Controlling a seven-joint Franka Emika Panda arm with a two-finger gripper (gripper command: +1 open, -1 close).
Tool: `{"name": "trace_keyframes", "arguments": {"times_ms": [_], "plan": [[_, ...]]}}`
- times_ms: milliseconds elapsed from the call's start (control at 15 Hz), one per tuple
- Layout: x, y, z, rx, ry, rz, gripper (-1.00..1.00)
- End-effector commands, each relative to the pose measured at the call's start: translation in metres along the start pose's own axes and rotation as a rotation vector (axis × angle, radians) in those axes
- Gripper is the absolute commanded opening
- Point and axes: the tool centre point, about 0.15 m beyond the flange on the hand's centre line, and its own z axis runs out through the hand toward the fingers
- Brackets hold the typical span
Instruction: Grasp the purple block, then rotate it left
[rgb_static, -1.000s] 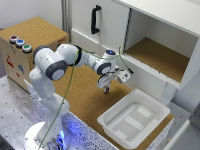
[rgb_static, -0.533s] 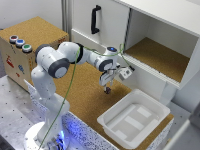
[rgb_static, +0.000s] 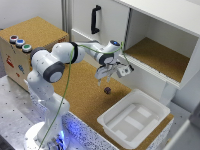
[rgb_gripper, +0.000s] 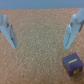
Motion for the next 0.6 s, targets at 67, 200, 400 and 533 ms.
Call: {"name": "trace_keyframes", "arguments": {"times_ms": [67, 200, 400, 533], "plan": [[-0.016, -0.022, -0.003, -0.092, 0.069, 0.601, 1.00], [-0.027, -0.018, -0.009, -0.117, 0.083, 0.757, 1.00], [-0.046, -0.007, -0.003, -0.156, 0.050, 0.892, 1.00], [-0.057, 0.001, 0.004, -0.185, 0.040, 0.876, 1.00]]}}
